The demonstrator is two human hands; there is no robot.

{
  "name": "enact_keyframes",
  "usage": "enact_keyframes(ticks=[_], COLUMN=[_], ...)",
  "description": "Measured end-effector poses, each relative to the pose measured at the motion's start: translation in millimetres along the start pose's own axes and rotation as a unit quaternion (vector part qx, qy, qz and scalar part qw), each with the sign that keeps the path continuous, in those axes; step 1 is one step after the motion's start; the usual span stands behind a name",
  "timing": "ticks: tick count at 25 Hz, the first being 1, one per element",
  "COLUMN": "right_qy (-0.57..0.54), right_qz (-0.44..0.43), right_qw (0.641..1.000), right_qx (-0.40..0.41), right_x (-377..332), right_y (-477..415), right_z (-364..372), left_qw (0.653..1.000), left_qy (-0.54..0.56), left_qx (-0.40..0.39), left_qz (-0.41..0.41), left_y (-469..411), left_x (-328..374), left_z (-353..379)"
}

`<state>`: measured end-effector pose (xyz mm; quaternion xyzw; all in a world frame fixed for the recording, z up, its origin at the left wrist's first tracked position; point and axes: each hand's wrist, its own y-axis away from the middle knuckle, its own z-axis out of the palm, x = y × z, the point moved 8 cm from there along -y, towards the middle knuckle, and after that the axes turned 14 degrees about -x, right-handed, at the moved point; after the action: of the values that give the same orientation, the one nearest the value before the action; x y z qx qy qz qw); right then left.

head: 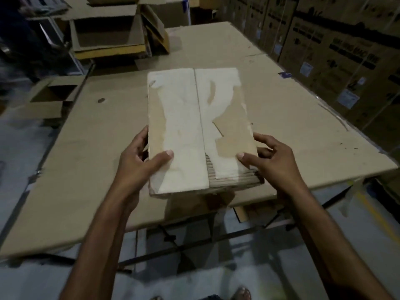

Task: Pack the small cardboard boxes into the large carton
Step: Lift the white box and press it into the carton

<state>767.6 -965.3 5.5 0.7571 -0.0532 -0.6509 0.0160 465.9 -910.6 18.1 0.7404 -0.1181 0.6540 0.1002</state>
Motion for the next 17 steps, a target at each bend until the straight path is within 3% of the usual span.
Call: enact_keyframes(ticks=[6, 14, 17], right_qy=[0.045, 0.023, 0.013], right_qz=[0.031, 0.001, -0.014], right_qw=[0.998, 0.996, 0.994], right_qx=[-0.016, -0.081, -0.103], right_x=[-41, -75, -86], right_y=[-4, 18, 16], right_z=[115, 283, 326], left_qw=[0.996, 0.997, 0.997], left_qy=[-0.013, -0.015, 0.003], left_qx=[0.055, -0.002, 0.018], left_qz=[-0.069, -0.081, -0.08], left_y=[35, 105, 122], left_x=[14, -8, -12], left_z=[-136, -268, -304])
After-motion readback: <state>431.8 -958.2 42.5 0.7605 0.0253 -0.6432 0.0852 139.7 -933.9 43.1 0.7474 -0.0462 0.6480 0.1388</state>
